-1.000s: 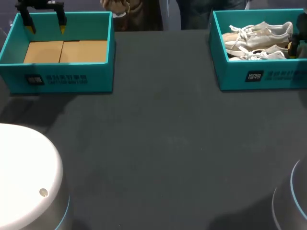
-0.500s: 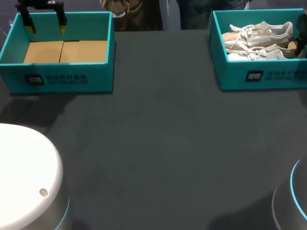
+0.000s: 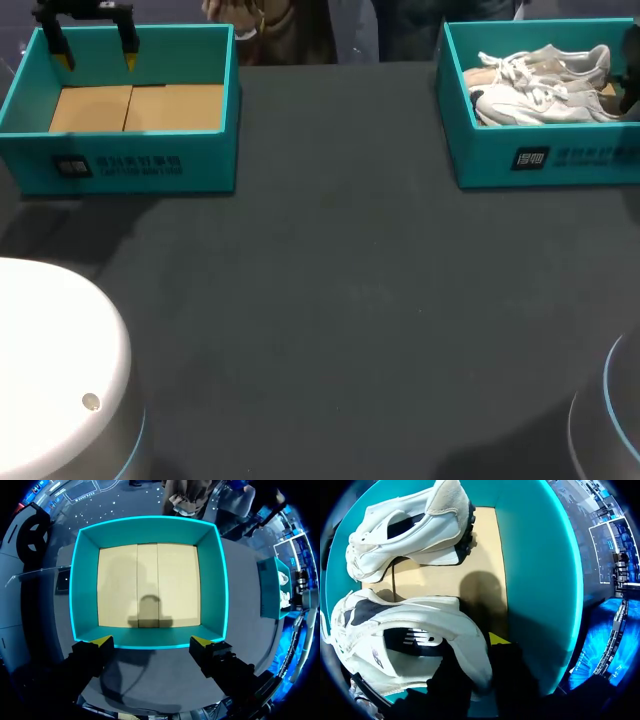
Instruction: Take the shoe out of the shoebox, open the shoe tongue, remove and reinsert the insole, then place the shoe into the shoebox
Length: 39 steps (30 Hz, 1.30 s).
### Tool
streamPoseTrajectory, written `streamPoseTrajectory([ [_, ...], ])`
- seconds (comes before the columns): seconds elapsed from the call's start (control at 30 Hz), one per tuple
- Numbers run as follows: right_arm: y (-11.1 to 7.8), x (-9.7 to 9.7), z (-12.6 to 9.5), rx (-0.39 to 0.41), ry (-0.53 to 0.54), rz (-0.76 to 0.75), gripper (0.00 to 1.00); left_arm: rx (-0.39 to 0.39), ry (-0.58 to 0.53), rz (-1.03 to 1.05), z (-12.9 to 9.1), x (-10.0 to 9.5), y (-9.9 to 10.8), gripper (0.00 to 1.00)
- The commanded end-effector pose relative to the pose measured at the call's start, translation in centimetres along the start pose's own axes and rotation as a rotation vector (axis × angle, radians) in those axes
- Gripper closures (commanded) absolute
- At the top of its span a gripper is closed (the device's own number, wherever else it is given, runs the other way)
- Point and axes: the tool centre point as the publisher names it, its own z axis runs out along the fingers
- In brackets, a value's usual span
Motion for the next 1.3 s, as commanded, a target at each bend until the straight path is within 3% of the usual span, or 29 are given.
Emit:
streamPoseTrajectory([
  [0.03, -0.1, -0.4, -0.7, 0.001, -0.004, 0.006, 1.00, -0.001, -0.001, 0.000, 0.0, 0.0, 0.0, 0.00],
  [0.43, -0.1, -0.7, -3.4, -0.021, -0.047, 0.029, 1.00, -0.001, -0.001, 0.000, 0.0, 0.0, 0.0, 0.00],
  [1.3, -1.5, -2.3, -12.3, -0.085, -0.244, 0.068, 1.00, -0.001, -0.001, 0.000, 0.0, 0.0, 0.0, 0.00],
])
